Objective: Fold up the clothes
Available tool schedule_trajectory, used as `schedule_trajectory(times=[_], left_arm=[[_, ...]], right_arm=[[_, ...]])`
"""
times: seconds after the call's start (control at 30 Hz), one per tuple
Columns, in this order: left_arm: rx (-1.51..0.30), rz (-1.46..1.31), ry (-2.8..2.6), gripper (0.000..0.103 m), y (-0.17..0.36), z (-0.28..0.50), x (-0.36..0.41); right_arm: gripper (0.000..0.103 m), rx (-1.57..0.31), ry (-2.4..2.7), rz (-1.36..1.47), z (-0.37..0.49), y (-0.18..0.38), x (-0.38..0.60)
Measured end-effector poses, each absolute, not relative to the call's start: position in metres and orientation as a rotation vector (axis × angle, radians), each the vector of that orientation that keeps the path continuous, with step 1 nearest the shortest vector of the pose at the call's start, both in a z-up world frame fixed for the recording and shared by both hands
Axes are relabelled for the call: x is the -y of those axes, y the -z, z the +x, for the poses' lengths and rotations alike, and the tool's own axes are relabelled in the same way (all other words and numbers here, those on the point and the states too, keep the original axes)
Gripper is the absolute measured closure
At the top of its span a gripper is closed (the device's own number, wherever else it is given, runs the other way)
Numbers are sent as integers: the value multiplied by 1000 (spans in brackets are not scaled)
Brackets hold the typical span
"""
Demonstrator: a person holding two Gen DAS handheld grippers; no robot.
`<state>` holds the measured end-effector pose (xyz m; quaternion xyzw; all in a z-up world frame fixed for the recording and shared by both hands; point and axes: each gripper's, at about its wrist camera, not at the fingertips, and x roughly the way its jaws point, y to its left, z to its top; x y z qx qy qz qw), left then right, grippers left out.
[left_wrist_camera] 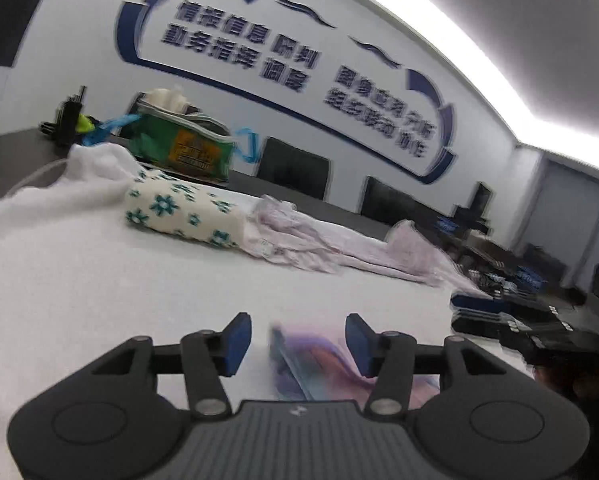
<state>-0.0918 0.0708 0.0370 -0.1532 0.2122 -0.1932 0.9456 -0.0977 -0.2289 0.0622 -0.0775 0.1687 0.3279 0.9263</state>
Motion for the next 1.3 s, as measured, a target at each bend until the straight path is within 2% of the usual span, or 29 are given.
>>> schedule_trajectory(times=[0.07, 0.13, 0.17, 0.2, 0.27, 0.43, 0.47, 0.5, 0.53, 0.57, 0.6, 0.67, 0.73, 0.77, 0.8, 0.93, 1.03, 1.2, 1.27, 1.3], left_arm=[[-447, -359, 387, 55, -37, -80, -69], [-462, -419, 397, 55, -36, -70, -73], [-478, -431, 390, 55, -35, -65, -75], [-498, -438, 378, 55, -34, -60, -77], [-552, -475, 373, 69, -30, -50, -82], [-699, -594, 420, 72, -11, -26, -89], [-726, -612, 422, 77, -8, -20, -88], [-743, -624, 416, 83, -6, -16, -88], [-757, -635, 408, 94, -4, -12, -88], [-762, -648, 397, 99, -3, -10, -89], [-758, -656, 393, 99, -3, -12, -89], [-745, -670, 389, 99, -4, -16, -90], [-729, -682, 380, 100, -5, -20, -89], [-723, -684, 375, 101, -6, -21, -89], [-717, -684, 370, 101, -7, -21, -88], [-710, -710, 384, 101, -12, -16, -88], [-718, -750, 400, 90, -13, -16, -90], [-671, -739, 586, 88, -16, -48, -91], [-672, -781, 601, 76, -9, -57, -91], [-683, -821, 587, 74, -2, -58, -92]], right_arm=[[53, -369, -764, -184, -92, -52, 207], [67, -357, -799, -296, -94, -39, 187], [91, -382, -805, -305, -89, -34, 183], [103, -419, -806, -288, -84, -31, 184], [103, -430, -787, -304, -84, -32, 187], [103, -444, -737, -356, -87, -35, 194], [100, -446, -726, -366, -88, -36, 196], [92, -427, -733, -349, -91, -40, 194], [83, -408, -753, -326, -93, -42, 189], [59, -390, -774, -301, -94, -44, 183], [52, -371, -795, -277, -96, -46, 177], [53, -365, -799, -299, -92, -39, 162], [59, -361, -801, -327, -87, -30, 147], [77, -360, -801, -341, -84, -26, 139], [101, -361, -794, -327, -81, -28, 140], [101, -370, -758, -253, -67, -37, 150], [101, -347, -739, -234, -66, -49, 158], [101, -333, -726, -254, -64, -58, 160], [101, -328, -757, -269, -69, -59, 160], [101, -327, -779, -282, -73, -59, 161]])
